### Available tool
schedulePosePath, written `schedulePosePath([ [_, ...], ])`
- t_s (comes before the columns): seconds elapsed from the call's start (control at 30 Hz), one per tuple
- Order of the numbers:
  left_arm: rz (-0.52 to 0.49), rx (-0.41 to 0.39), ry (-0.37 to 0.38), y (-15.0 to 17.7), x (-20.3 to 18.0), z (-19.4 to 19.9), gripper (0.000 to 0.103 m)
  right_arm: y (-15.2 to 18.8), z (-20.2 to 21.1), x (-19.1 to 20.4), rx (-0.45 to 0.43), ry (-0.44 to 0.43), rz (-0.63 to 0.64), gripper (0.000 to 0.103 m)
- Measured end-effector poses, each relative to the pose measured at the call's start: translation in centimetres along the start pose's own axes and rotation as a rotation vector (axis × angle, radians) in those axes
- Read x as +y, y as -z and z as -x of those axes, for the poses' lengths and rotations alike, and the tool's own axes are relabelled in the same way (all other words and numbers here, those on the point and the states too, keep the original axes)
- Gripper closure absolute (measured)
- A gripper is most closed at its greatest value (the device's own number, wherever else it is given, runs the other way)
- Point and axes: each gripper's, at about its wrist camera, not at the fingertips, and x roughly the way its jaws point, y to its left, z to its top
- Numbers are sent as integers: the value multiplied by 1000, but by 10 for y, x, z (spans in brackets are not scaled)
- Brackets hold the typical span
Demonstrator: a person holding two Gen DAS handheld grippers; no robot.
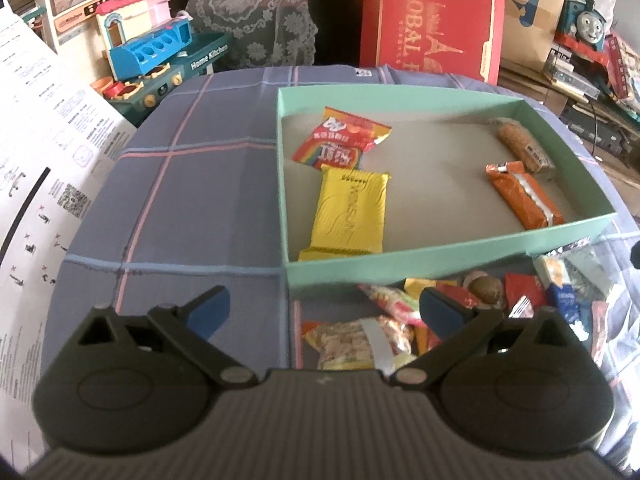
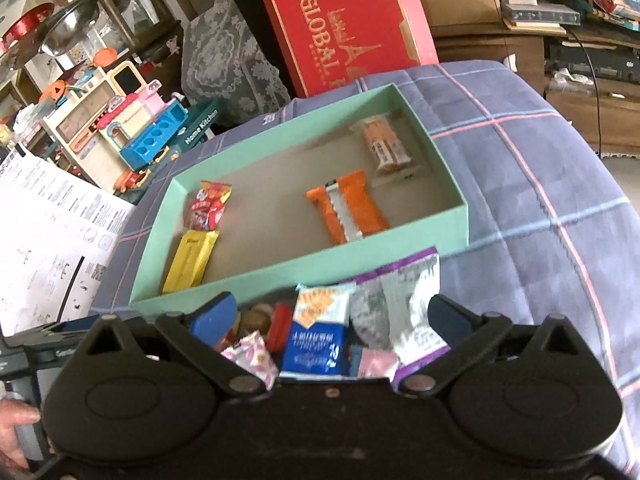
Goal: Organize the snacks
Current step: 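Grasp yellow stick snack with right tool while left tool grasps white-banded peanut bag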
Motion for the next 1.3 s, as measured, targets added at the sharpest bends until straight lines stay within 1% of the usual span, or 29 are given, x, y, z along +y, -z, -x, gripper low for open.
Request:
schedulePosePath([
  [0.2,-40,10,-36,15,-1,-3,0,13,2,7,16,-19,-2,0],
  [0.5,-65,40,-29,51,7,-3,0,29,-5,29,69,-49,45,0],
  [0.6,-66,36,-28,52,7,-1,0,35,-9,36,73,-35,69,0],
  [0.7,-94,29,-36,51,2,-1,0,41,-8,37,59,-13,87,0],
  [0.8,-126,27,-22,49,-6,-3,0,51,-8,36,64,16,108,0],
  [0.87,-145,25,-20,47,-11,-6,0,57,-9,34,76,33,126,9],
  [0.9,-148,26,-18,46,-13,-8,0,60,-10,34,84,40,134,11],
  [0.97,-146,32,-9,44,-15,-13,0,64,-12,35,93,43,148,23],
  [1.0,-143,37,-5,44,-15,-15,2,66,-13,37,99,49,166,26],
  [1.07,-137,43,3,45,-13,-19,19,68,-16,43,105,66,210,40],
  [1.1,-129,51,-5,45,-12,-21,23,69,-18,45,109,73,229,45],
  [1.13,-119,52,0,47,-9,-21,24,70,-21,47,115,80,246,55],
  [1.17,-105,53,12,48,-5,-22,25,71,-23,48,120,87,258,61],
  [1.2,-94,56,20,49,-2,-21,29,71,-26,49,122,95,264,62],
  [1.23,-88,59,25,51,1,-21,31,71,-29,49,123,103,267,65],
  [1.27,-84,59,31,54,4,-21,31,71,-32,50,124,109,266,69],
  [1.3,-79,64,34,56,8,-21,31,71,-35,50,127,112,265,70],
])
